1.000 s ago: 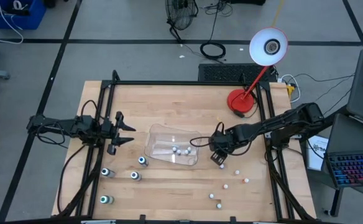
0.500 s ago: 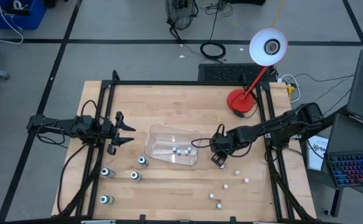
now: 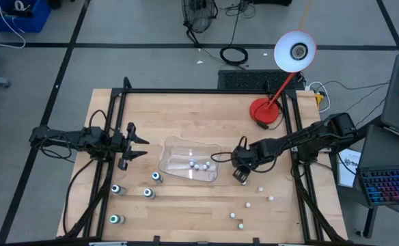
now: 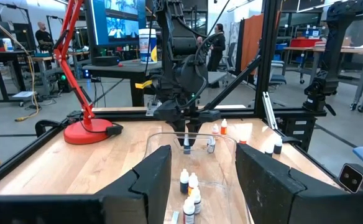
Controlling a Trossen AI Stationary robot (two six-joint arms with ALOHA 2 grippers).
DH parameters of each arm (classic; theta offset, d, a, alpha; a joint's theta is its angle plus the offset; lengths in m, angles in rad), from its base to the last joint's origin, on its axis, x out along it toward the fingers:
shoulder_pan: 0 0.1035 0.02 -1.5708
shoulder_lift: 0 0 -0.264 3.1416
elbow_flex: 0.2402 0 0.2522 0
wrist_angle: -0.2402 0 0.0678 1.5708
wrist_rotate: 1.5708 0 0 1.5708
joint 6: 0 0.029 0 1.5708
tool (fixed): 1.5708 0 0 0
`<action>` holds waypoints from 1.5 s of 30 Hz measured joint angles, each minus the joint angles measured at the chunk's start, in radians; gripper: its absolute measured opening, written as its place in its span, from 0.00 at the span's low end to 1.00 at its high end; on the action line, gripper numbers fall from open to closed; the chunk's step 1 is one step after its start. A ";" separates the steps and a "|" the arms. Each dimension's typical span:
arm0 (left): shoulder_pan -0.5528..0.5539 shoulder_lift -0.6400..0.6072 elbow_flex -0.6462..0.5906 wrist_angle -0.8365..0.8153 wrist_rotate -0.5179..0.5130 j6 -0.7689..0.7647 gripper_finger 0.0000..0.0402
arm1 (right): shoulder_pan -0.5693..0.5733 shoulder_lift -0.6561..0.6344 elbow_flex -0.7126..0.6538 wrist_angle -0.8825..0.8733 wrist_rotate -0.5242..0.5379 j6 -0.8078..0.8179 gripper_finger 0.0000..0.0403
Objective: Pick & Place food coloring
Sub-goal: Put the small blue food coloring bottle into the transparent bin
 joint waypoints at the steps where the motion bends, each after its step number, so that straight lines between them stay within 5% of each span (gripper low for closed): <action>1: 0.000 0.000 0.000 0.000 0.000 0.000 0.45 | 0.000 0.000 0.000 0.005 0.000 -0.005 0.27; 7: 0.000 0.000 0.000 0.000 0.000 0.000 0.45 | 0.000 -0.001 0.001 0.011 -0.003 -0.034 0.12; 18: 0.000 0.000 0.000 0.000 0.000 0.000 0.45 | 0.000 -0.009 0.033 0.084 0.005 -0.152 0.12; 33: 0.000 0.000 0.000 0.000 0.000 0.000 0.45 | 0.035 0.006 0.499 -0.127 0.236 -0.385 0.12; 45: 0.000 0.006 0.000 0.001 0.000 0.000 0.45 | 0.000 0.344 0.889 -0.200 0.232 -0.685 0.12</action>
